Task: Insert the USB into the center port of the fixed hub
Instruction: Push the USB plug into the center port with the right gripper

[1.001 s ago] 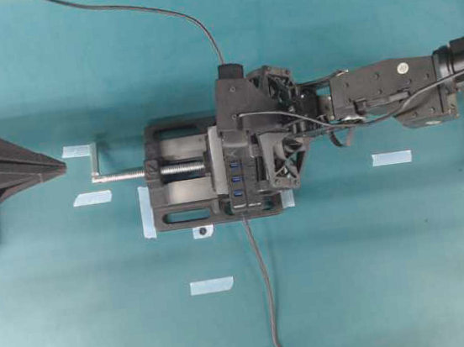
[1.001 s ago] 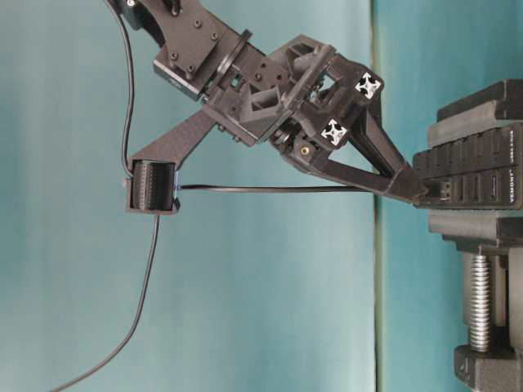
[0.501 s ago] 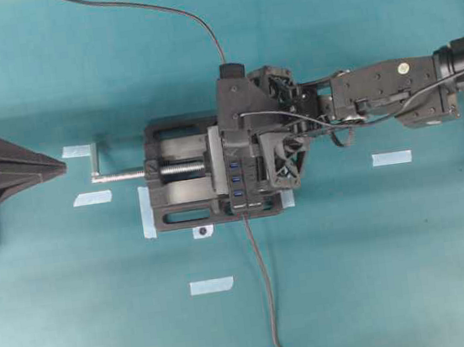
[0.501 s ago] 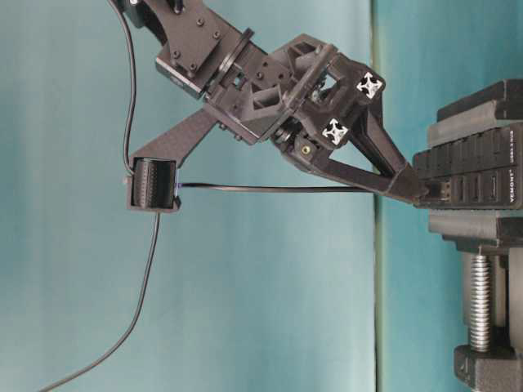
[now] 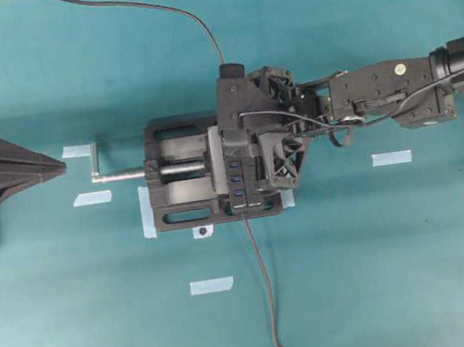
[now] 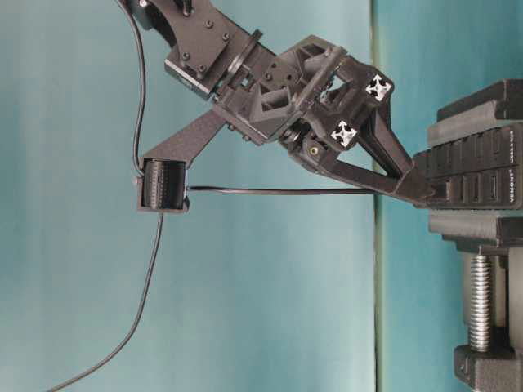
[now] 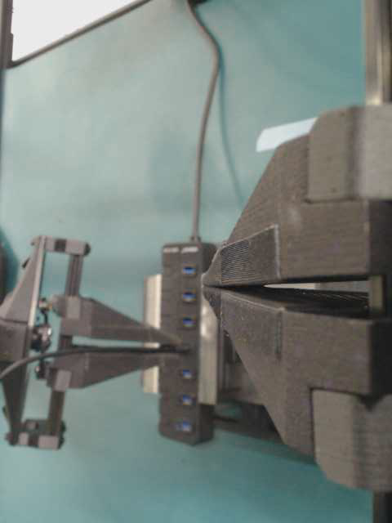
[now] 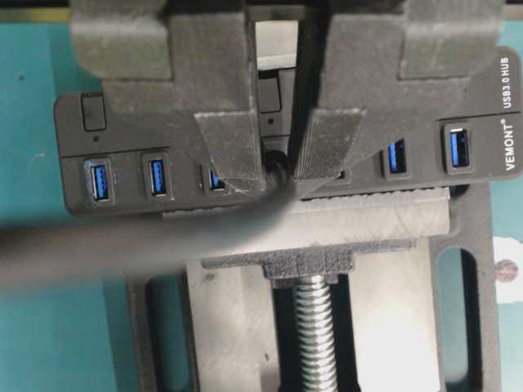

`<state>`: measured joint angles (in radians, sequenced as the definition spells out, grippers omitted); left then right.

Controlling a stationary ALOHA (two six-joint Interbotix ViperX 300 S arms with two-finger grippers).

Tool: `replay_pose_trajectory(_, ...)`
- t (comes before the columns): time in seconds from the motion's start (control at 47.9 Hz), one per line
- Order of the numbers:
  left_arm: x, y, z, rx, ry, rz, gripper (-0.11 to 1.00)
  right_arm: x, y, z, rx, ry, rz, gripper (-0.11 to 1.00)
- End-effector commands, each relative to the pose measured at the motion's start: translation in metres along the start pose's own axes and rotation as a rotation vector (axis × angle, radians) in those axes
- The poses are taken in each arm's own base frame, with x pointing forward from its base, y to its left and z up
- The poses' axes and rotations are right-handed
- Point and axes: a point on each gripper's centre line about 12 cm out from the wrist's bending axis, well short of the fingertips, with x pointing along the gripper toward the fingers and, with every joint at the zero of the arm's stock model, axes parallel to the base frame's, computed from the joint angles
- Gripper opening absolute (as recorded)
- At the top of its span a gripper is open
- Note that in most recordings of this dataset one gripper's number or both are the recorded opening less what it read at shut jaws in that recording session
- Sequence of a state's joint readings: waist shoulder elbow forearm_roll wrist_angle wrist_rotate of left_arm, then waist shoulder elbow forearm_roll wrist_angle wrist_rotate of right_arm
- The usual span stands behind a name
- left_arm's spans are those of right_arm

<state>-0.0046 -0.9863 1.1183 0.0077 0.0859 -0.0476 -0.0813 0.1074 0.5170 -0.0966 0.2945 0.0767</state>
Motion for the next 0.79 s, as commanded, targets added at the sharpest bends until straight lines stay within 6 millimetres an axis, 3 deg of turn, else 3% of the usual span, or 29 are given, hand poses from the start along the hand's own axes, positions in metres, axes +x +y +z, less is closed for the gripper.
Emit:
replay_pose_trajectory(0.0, 0.000, 0.000, 0.006, -0.003, -0.014, -0.001, 0.00, 0.001, 0.001, -0.003, 0.008, 0.015, 0.002, 0.09)
replay_pose_trajectory(0.772, 0.000, 0.000, 0.006, -0.003, -0.015, -0.001, 0.00, 0.007, 0.004, -0.019, 0.030, 0.060, 0.008, 0.09)
